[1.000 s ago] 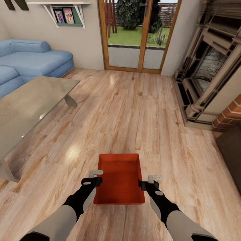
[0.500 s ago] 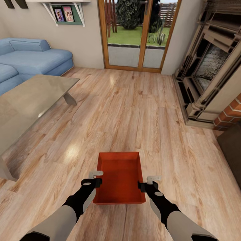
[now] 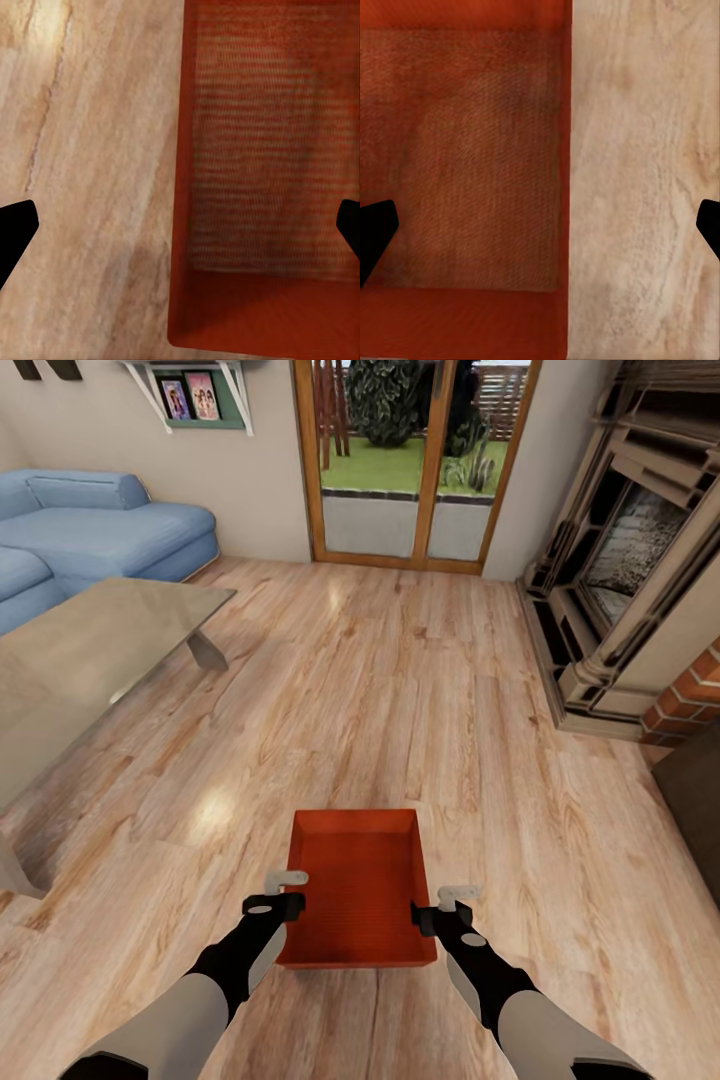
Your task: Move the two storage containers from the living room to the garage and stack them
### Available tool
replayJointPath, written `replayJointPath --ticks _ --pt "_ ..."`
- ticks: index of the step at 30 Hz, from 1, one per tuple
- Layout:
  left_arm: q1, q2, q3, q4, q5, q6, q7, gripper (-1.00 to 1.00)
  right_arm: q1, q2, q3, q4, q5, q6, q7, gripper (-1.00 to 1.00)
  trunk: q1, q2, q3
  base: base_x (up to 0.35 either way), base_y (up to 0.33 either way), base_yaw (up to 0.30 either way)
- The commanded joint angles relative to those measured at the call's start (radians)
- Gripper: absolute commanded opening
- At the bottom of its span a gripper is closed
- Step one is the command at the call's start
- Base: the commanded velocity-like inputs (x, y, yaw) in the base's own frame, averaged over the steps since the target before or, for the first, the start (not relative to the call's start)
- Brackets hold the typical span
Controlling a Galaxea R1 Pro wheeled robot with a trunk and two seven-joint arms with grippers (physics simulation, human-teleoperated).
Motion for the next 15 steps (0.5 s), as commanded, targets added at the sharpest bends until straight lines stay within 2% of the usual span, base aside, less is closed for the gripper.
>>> replayJointPath --ticks 1,15 --pt "0.000 0.001 -0.008 -0.002 0.010 0.005 0.008 1.00 0.000 0.001 -0.009 0.001 0.010 -0.003 -0.001 1.00 0.004 -0.008 -0.004 0.000 0.000 0.000" --pt "0.000 0.001 -0.009 0.000 0.012 0.003 0.010 1.00 -0.001 0.002 -0.017 0.001 -0.001 -0.011 -0.003 1.00 0.057 -0.106 -0.048 0.000 0.000 0.000"
